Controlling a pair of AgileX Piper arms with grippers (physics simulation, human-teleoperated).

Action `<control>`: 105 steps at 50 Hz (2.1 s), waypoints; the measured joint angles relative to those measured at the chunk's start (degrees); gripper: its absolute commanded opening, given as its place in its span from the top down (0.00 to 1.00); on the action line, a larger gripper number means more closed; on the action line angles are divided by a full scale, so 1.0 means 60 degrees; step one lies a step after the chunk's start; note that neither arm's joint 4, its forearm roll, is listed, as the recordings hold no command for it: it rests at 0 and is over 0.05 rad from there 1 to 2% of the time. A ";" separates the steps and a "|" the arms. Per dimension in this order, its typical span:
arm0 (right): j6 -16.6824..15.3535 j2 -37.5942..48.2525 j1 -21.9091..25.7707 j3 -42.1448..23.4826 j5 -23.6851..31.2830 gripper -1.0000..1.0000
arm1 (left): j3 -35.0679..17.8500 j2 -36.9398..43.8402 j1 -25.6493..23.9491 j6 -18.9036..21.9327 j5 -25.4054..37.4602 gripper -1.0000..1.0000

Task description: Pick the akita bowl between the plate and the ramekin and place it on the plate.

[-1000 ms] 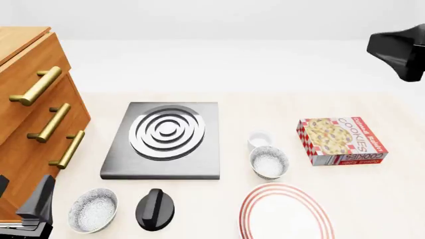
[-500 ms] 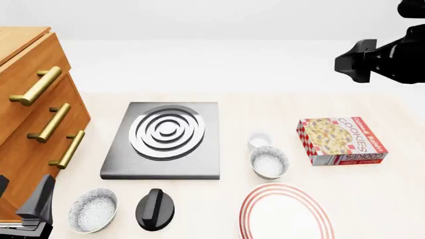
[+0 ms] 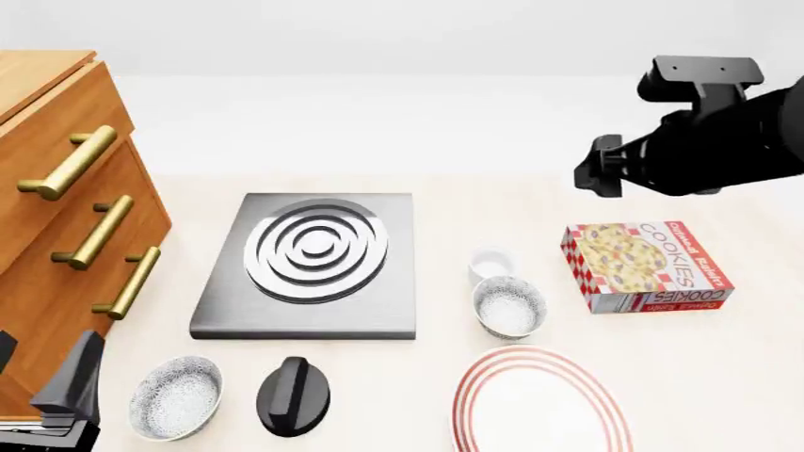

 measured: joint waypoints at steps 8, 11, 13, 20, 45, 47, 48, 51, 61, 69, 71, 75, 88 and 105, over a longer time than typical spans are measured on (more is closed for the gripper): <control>0.0203 0.0561 0.0063 0.0246 -0.0268 0.00 | 0.0000 0.0000 0.0000 0.0000 0.0000 0.00; 0.0248 0.0721 0.0040 0.0380 -0.0376 0.00 | 0.0000 0.0000 0.0000 0.0000 0.0000 0.00; 0.0289 0.0813 0.0032 0.0467 -0.0444 0.00 | 0.0000 0.0000 0.0000 0.0000 0.0000 0.00; 0.0549 0.1107 0.0147 0.0753 -0.0669 0.00 | 0.0000 0.0000 0.0000 0.0000 0.0000 0.00; 0.1734 0.2226 0.1036 0.1408 -0.1604 0.00 | 0.0000 0.0000 0.0000 0.0000 0.0000 0.00; 0.1760 0.2278 0.1055 0.1465 -0.1679 0.00 | 0.0000 0.0000 0.0000 0.0000 0.0000 0.00; 0.1776 0.2304 0.1067 0.1493 -0.1716 0.00 | 0.0000 0.0000 0.0000 0.0000 0.0000 0.00; 0.1813 0.2375 0.1081 0.1578 -0.1827 0.00 | 0.0000 0.0000 0.0000 0.0000 0.0000 0.00; 0.1841 0.2518 0.0922 0.1815 -0.2097 0.00 | 0.0000 0.0000 0.0000 0.0000 0.0000 0.00; 0.1812 0.2618 0.0733 0.1937 -0.2257 0.00 | 0.0000 0.0000 0.0000 0.0000 0.0000 0.00; 0.1792 0.2653 0.0673 0.1946 -0.2291 0.00 | 0.0000 0.0000 0.0000 0.0000 0.0000 0.00; 0.1752 0.2741 0.0562 0.1949 -0.2356 0.00 | 0.0000 0.0000 0.0000 0.0000 0.0000 0.00; 0.1567 0.3103 0.0184 0.2088 -0.2681 0.00 | 0.0000 0.0000 0.0000 0.0000 0.0000 0.00; 0.1283 0.3370 -0.0152 0.2433 -0.3011 0.00 | 0.0000 0.0000 0.0000 0.0000 0.0000 0.00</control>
